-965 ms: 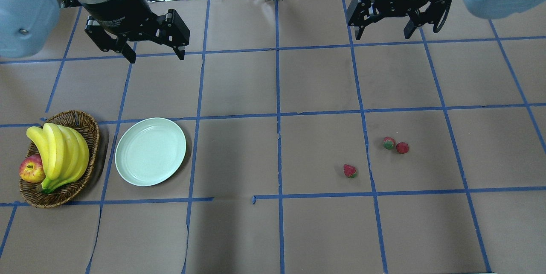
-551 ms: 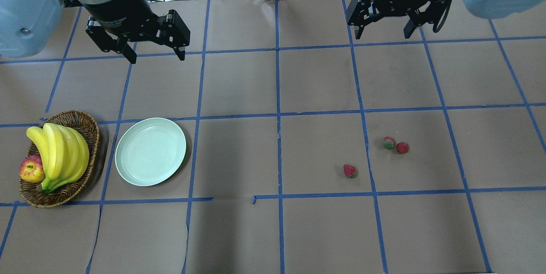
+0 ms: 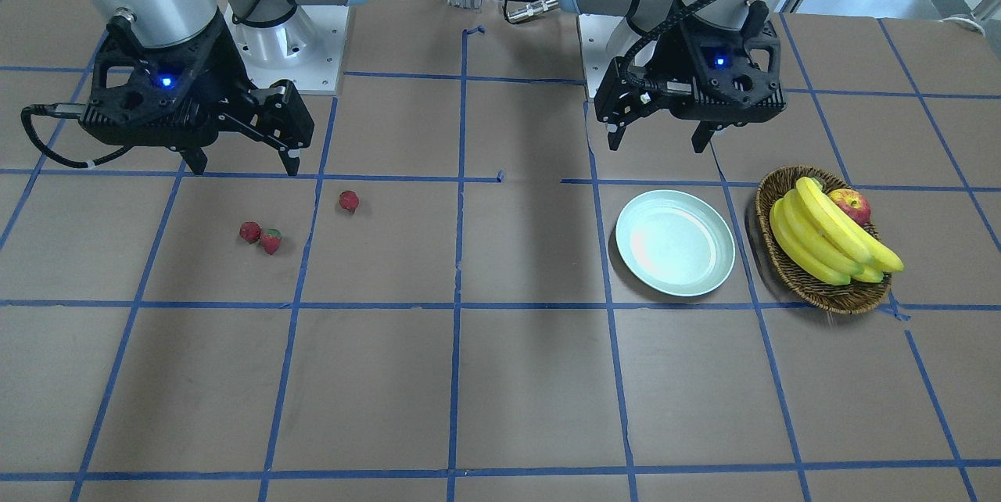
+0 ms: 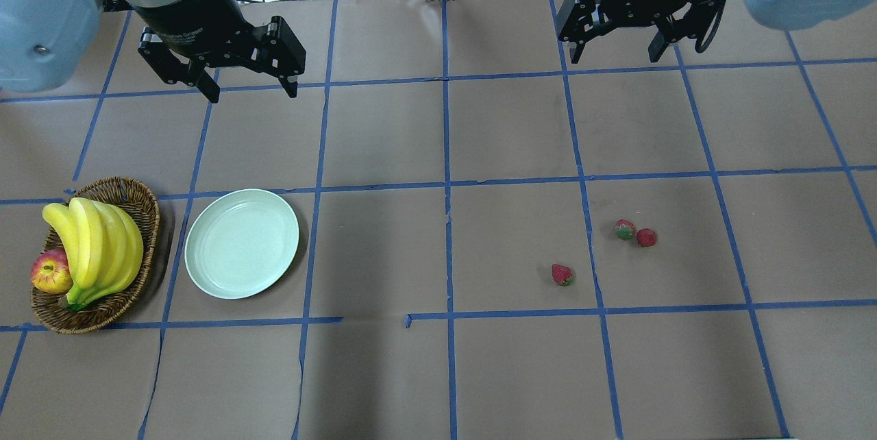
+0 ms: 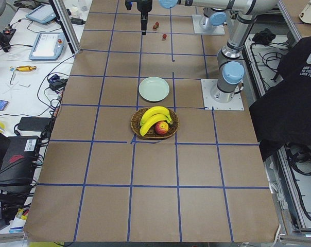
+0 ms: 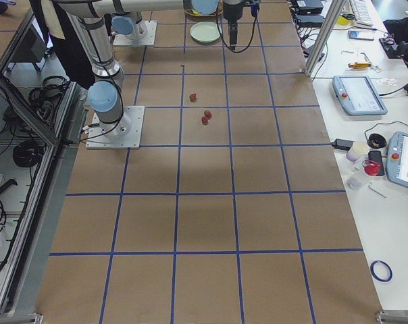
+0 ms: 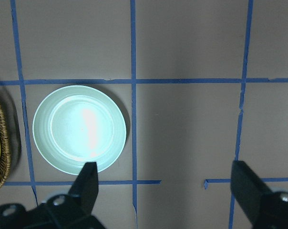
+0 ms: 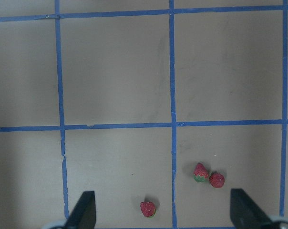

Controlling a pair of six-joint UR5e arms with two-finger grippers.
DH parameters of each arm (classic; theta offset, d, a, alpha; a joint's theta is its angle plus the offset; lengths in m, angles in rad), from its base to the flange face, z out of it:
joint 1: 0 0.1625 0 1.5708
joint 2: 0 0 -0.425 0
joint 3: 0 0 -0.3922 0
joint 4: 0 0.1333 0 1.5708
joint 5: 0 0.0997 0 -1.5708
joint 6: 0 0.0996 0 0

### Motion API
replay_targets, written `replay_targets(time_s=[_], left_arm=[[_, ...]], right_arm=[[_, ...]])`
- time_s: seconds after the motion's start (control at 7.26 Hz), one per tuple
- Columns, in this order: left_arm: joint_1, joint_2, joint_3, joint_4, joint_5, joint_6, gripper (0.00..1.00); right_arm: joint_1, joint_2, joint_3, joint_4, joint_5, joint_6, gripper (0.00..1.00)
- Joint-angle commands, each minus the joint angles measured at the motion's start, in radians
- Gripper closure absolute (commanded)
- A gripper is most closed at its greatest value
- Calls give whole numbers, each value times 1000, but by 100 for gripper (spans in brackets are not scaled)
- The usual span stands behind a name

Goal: Collect all strawberries into plate

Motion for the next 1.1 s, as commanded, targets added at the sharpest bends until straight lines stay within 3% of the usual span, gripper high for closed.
replay_targets(time_s=[0.0,0.96], left_arm=[[0,0,0,-1,0,2,0],[-2,14,-35,4,2,-2,0]], right_arm=[[0,0,2,1,0,1,0],[3,-3,84,-22,-25,-4,0]])
